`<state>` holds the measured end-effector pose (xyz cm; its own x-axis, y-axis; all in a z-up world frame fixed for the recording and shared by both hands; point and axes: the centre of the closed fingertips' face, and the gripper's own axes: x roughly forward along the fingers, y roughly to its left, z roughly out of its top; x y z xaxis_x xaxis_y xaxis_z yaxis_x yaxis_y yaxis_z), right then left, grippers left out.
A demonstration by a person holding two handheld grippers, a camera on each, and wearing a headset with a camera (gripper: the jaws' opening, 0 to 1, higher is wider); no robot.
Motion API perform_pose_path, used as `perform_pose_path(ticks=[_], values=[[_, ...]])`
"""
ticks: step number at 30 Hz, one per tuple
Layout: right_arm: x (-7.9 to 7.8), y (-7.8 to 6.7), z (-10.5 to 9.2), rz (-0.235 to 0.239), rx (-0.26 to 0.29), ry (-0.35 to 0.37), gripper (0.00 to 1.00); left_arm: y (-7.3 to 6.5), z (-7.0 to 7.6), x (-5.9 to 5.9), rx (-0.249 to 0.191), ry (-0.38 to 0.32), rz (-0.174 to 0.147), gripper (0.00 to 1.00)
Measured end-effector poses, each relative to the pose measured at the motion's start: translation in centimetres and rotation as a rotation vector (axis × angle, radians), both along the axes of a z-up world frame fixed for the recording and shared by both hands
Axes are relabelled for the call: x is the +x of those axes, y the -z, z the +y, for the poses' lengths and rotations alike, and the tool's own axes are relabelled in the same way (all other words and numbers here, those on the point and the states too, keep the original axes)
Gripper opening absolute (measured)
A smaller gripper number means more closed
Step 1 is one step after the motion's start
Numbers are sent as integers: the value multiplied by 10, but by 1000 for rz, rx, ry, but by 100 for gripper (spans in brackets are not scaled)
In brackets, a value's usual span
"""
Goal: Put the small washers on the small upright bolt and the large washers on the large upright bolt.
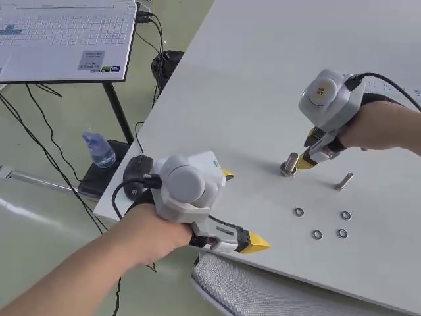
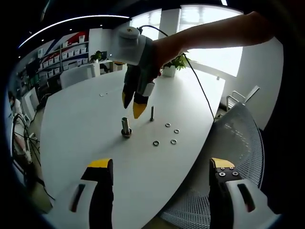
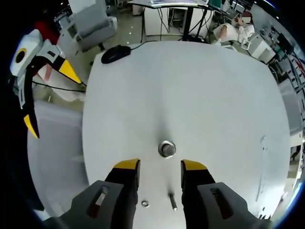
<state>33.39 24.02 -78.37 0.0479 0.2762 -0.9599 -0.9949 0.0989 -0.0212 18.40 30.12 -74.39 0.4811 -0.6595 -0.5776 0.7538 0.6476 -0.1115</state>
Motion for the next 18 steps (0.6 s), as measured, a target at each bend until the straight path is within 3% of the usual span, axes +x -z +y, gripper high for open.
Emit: perform_pose_path(ticks=[8,13,15,18], values=[[-13,1,-8,-13,-26,-29,35,-3,-1,-3,-6,-16,-6,83],[-33,0,-11,4,-18,-31,35,-3,-1,-5,-6,-21,-9,83],[-30,3,-13,13,-14,-30,35,-3,0,-6,-6,-24,-8,83],[-42,5,-17,27,-15,-32,35,-3,0,-6,-9,-23,-9,83]])
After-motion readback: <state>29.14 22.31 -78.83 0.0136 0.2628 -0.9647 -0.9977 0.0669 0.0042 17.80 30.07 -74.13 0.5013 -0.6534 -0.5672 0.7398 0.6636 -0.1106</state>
